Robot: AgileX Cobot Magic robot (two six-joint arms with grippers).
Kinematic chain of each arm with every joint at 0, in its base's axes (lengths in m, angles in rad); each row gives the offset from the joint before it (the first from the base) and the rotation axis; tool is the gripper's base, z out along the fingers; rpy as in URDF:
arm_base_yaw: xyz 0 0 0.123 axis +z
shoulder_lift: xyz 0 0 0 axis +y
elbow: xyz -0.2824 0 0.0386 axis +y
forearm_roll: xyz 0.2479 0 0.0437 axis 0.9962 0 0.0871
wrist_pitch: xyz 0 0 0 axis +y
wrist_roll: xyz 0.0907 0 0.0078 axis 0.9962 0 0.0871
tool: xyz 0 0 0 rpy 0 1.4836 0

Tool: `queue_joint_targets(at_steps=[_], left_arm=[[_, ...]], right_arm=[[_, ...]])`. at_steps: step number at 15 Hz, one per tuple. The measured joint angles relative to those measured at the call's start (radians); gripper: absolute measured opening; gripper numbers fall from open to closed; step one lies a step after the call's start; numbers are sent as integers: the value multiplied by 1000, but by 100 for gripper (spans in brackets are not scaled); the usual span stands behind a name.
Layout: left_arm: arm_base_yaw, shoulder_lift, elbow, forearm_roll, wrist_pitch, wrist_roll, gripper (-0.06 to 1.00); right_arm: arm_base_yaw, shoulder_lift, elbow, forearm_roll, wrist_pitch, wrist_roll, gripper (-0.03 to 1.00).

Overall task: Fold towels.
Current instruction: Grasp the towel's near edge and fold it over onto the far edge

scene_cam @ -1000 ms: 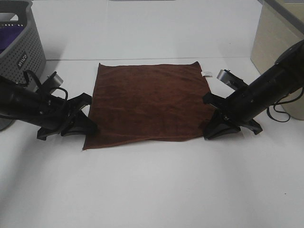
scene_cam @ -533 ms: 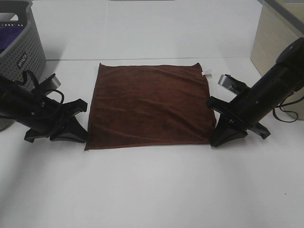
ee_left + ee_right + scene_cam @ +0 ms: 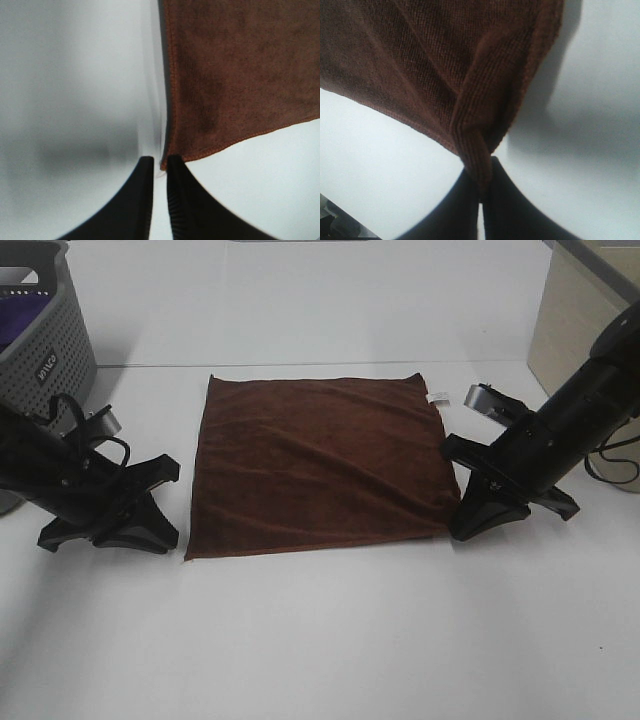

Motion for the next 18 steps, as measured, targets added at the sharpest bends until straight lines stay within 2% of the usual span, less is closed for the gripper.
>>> queue_joint_targets(at_steps=[3,4,5,7,10,12,13,15,16,18], left_arm=[[0,0,0,-1,1,-24,60],[-1,-4,-1,-1,4,-24,69],[-1,-5,-1,-2,4,-24,69],[-5,7,-2,-33,-9,1,61],[-67,42,-14,-166,-13,99,57],[-94,49,-18,-199,-41,127,51],[-94,53,-18,-197,-52,127,40],[-94,61,-18,-180,-77,127,12],[-94,62,-18,-175,-85,127,4],[-94,58,-18,-149,-86,108,2]], right_arm=[[0,0,0,-4,0,0,2],[0,0,0,-7,0,0,2],[0,0,0,-8,0,0,2],[0,0,0,-10,0,0,2],[0,0,0,-11,0,0,2],[0,0,0,-14,0,0,2],[0,0,0,-20,0,0,2],[0,0,0,-24,0,0,2],[0,0,0,-26,0,1,2],[0,0,0,-27,2,7,2]])
